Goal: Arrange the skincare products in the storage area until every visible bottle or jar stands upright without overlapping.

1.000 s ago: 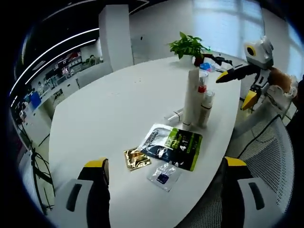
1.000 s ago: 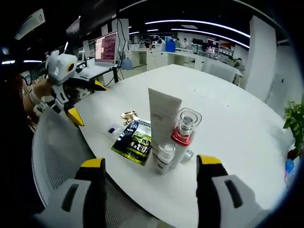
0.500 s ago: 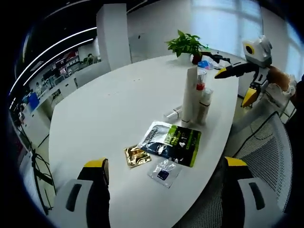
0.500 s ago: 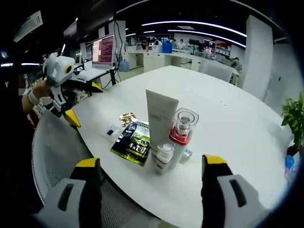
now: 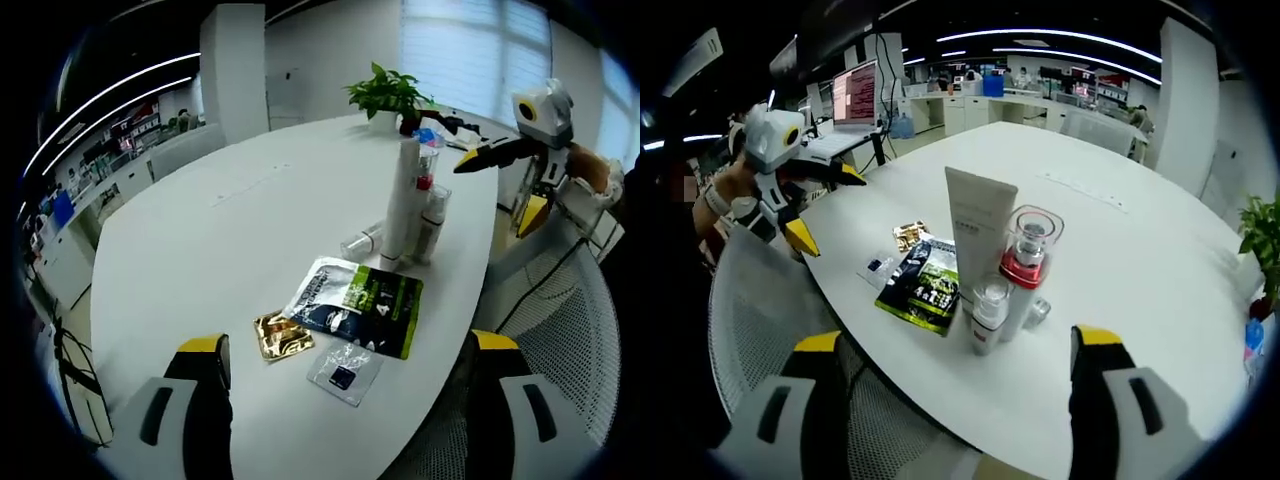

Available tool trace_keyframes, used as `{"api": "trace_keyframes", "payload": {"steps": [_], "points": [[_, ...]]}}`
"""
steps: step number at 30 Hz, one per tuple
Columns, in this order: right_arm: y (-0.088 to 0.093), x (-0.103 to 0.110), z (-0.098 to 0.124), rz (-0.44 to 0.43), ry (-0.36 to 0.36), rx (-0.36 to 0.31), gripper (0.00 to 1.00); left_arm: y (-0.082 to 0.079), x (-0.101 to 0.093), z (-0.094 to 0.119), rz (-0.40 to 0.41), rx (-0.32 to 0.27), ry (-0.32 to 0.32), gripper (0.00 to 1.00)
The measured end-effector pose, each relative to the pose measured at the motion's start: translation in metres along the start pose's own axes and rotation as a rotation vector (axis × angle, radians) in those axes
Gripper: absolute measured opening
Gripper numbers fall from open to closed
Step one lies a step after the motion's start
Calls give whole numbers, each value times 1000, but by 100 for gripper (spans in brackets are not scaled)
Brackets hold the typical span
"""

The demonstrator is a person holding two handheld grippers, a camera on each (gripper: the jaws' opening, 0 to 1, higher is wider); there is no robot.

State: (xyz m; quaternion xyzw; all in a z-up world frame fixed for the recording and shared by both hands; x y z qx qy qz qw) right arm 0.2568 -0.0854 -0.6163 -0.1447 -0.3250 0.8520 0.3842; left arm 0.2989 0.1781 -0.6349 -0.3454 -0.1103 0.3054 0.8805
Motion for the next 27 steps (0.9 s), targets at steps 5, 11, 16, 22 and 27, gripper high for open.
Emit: {"api": "trace_keyframes", "payload": {"steps": [5, 11, 16, 22, 27], "points": [[5, -8, 1, -38, 6, -18, 92, -15, 6, 5, -26, -19, -22, 97], [-4, -9, 3, -8, 62, -37, 92, -15, 6, 5, 19, -48, 8, 95], [5, -7, 5, -35, 37, -29, 92, -22, 3, 4, -26, -70, -16, 96], [8, -9, 8, -43, 37, -42, 92, -21, -4, -2, -65, -28, 6, 95], [15, -9, 6, -31, 19, -17, 93, -23, -10, -20, -68, -14, 47, 93]]}}
Point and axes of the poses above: the point that each gripper's makers call its tool centre point, and the gripper's own axes: z roughly backward along the fingers, x roughly to its left, y roughly out of its underside, the point moved 6 cm from there along z, roughly backward along the fingers, and after that the axes turned 6 degrees about x, right-handed, at the moved point
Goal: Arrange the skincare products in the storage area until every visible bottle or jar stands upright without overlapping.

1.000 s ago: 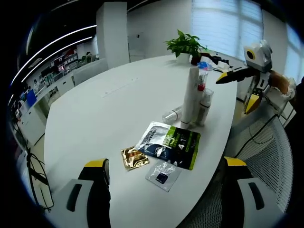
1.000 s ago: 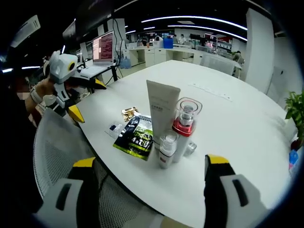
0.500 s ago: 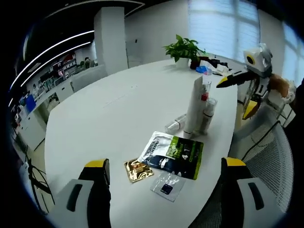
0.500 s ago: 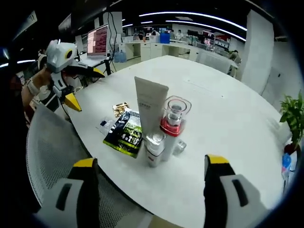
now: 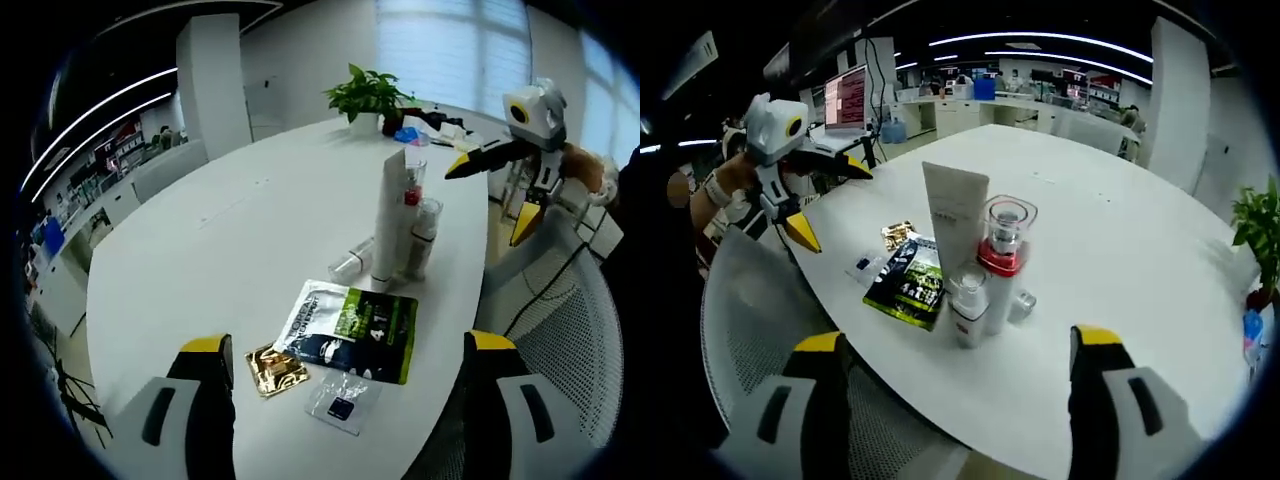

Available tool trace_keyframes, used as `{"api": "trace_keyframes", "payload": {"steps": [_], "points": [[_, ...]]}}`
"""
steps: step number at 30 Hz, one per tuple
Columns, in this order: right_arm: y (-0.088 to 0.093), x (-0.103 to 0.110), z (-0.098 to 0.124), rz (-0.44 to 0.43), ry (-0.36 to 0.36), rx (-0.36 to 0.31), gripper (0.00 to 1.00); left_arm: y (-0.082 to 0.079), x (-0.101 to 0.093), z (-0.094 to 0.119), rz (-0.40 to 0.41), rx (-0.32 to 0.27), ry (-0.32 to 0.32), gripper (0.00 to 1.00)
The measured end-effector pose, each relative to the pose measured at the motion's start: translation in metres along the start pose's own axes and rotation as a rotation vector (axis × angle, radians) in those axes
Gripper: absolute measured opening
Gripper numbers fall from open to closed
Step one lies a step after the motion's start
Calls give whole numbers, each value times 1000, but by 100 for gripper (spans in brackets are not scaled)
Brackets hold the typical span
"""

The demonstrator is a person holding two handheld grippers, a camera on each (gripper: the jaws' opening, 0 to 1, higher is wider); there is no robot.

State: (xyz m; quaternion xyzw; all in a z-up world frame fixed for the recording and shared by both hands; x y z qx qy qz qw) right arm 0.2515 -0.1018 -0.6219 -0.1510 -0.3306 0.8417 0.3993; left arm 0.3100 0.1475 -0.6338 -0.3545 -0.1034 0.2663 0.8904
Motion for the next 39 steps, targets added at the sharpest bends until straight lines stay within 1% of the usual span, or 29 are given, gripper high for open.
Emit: {"api": "trace_keyframes", "payload": {"steps": [3, 6, 9, 12, 16, 18, 20, 22, 25, 26, 27, 29, 30, 32, 35, 37, 39], "points": [[1, -1, 1, 0, -12, 0, 93, -1, -3, -8, -17, 15, 8, 93], [2, -6, 2, 3, -19, 0, 93, -5, -3, -14, -42, 21, 16, 93], [2, -10, 2, 3, -26, -7, 94, -14, -1, -22, -83, 9, 21, 92], [3, -14, 1, 5, -28, -7, 94, -22, 2, -30, -149, 22, 20, 91], [5, -20, 2, 1, -23, -11, 94, -34, 8, -43, -186, 16, 29, 88], [6, -22, 2, -11, -23, -20, 93, -41, 12, -54, -238, 6, 43, 84], [8, -25, 2, -18, -22, -19, 93, -45, 15, -63, -278, 18, 51, 80], [10, -26, 1, -25, -22, -15, 93, -49, 18, -72, -295, 10, 44, 77], [12, -28, 1, -28, -22, -8, 93, -54, 21, -87, -328, 15, 68, 68], [12, -28, 1, -28, -22, -7, 93, -55, 21, -89, -334, 16, 72, 66], [12, -30, 1, -30, -21, -8, 92, -56, 22, -96, -352, 22, 79, 62], [11, -32, 1, -37, -20, -13, 92, -57, 22, -103, -363, 25, 93, 57], [11, -33, 1, -37, -20, -13, 92, -58, 21, -108, -358, 21, 113, 54], [12, -36, 1, -43, -16, -13, 91, -60, 19, -116, -357, 13, 145, 51], [12, -37, -1, -52, -19, -12, 91, -59, 21, -127, -385, 35, 152, 48], [13, -37, -2, -54, -22, -8, 91, -59, 22, -135, -412, 40, 153, 43], [12, -38, -3, -52, -17, -14, 90, -60, 20, -141, -420, 47, 176, 40]]}}
Point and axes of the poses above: the point that each gripper's makers call its tool centre point, and the gripper's own axes: z roughly backward along the fingers, x roughly to its left, y roughly out of its underside, the point moved 6 cm from there along z, roughly backward along the fingers, and after that the axes turned 6 degrees about x, right-handed, at the moved point
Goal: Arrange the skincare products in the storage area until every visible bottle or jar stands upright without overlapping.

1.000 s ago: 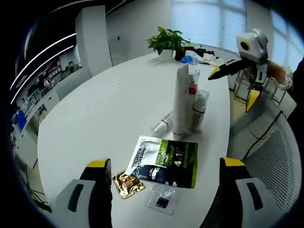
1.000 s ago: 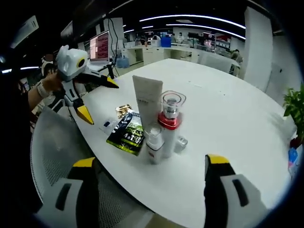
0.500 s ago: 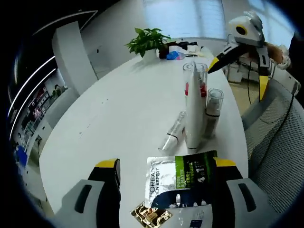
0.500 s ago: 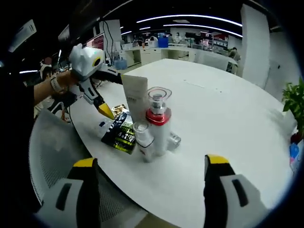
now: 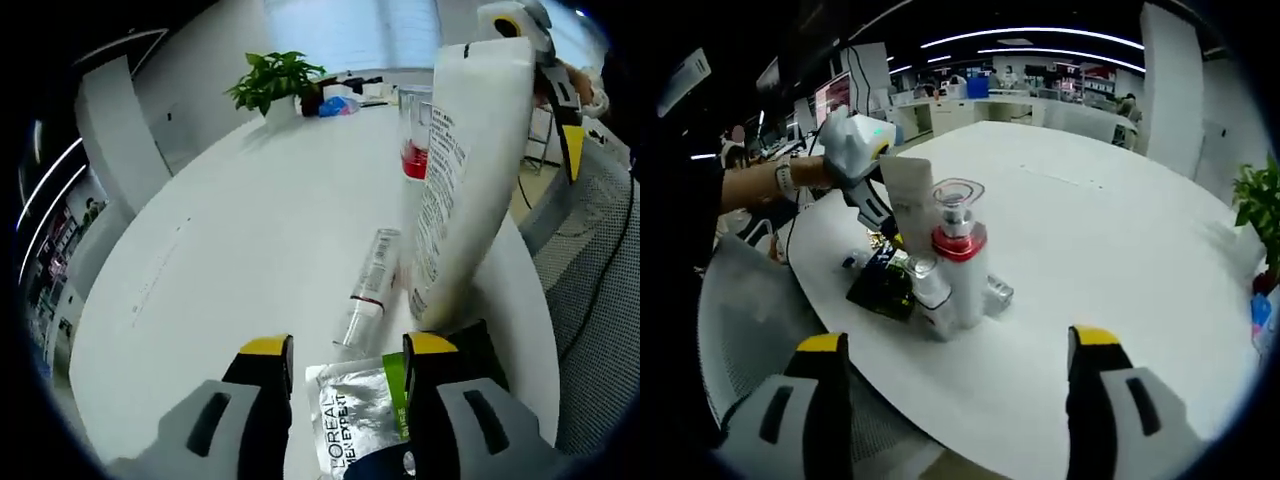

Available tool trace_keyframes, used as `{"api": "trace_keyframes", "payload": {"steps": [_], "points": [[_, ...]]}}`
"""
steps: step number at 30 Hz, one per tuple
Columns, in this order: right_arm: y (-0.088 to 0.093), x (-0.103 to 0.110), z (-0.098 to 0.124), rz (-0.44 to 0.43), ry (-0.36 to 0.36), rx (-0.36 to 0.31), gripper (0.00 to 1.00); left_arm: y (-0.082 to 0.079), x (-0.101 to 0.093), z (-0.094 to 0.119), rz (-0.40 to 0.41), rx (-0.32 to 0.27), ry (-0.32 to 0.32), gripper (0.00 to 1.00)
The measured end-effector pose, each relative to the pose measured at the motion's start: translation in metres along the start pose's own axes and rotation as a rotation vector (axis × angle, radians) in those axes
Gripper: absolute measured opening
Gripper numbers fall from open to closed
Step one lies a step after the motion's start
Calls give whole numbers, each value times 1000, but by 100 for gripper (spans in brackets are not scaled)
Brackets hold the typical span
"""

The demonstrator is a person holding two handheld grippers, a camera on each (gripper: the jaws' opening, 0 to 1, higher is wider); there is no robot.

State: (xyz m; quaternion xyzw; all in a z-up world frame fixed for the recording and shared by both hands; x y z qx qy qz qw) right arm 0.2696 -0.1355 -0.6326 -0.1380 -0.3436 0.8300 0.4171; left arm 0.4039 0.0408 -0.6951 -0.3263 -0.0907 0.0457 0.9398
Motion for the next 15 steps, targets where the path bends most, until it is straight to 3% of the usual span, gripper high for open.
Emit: {"api": "trace_keyframes", "payload": {"steps": [4, 8, 15], "points": [[1, -2, -2, -9, -1, 1, 89, 1, -3, -14, -67, 50, 45, 40], [3, -2, -3, -22, -5, 7, 89, -1, -2, -24, -39, 28, 84, 34], [10, -7, -6, -57, 0, 14, 88, 4, 0, -40, -57, 54, 142, 26]]}}
Point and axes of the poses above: the point that each gripper's makers call its tool centre point, and the gripper's own axes: z roughly backward along the fingers, x roughly to its left, y roughly out of its underside, the point moved 6 cm from there along z, roughly backward along the fingers, and after that the axes turned 6 degrees about x, right-handed, at the moved point
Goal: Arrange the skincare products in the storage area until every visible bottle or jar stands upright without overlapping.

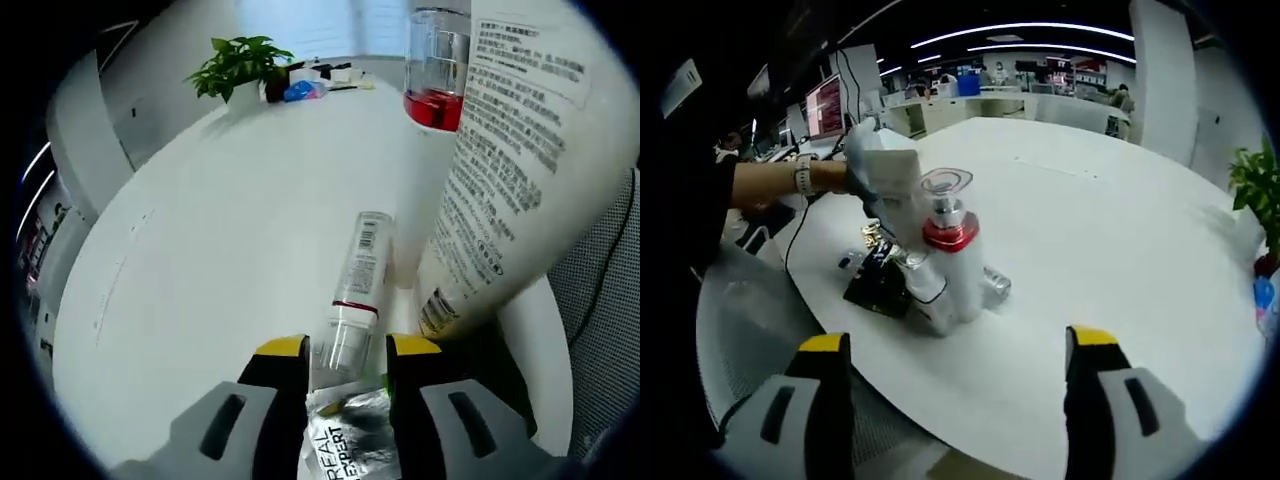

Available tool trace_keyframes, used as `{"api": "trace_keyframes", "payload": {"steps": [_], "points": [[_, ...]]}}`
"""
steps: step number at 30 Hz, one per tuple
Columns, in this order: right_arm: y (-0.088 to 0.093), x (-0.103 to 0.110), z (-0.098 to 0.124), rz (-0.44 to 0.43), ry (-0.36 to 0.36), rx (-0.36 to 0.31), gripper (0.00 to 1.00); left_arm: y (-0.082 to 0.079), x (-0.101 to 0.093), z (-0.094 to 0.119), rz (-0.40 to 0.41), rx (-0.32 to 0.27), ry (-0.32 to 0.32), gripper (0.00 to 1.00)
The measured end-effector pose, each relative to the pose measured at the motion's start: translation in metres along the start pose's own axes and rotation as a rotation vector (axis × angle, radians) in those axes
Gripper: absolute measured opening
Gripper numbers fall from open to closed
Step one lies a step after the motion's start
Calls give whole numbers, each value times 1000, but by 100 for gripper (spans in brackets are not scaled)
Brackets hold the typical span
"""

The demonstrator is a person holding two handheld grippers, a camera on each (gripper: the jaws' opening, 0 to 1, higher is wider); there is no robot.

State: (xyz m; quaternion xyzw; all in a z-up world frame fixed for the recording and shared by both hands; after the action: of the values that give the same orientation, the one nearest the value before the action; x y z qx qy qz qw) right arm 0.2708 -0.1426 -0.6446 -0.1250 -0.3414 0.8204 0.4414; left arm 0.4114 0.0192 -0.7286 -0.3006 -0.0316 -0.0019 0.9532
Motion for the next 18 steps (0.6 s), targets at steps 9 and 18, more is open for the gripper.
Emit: {"api": "trace_keyframes", "payload": {"steps": [9, 18], "points": [[1, -4, -4, -20, -1, 4, 87, 0, 5, -5, -14, 11, 31, 19], [-4, -1, -1, -5, 7, 3, 86, -1, 5, 0, 55, -5, 44, 16]]}}
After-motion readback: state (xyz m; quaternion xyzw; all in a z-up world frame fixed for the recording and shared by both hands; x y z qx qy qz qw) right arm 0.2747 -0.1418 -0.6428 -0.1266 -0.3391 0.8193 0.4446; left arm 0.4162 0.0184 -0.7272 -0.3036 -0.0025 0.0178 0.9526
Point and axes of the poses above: the point that each gripper's makers call its tool centre point, and the gripper's own axes: z roughly backward along the fingers, x roughly to its left, y roughly out of its underside, the point moved 6 cm from there along z, roughly backward along the fingers, and after that the axes turned 6 degrees about x, right-handed, at the moved point
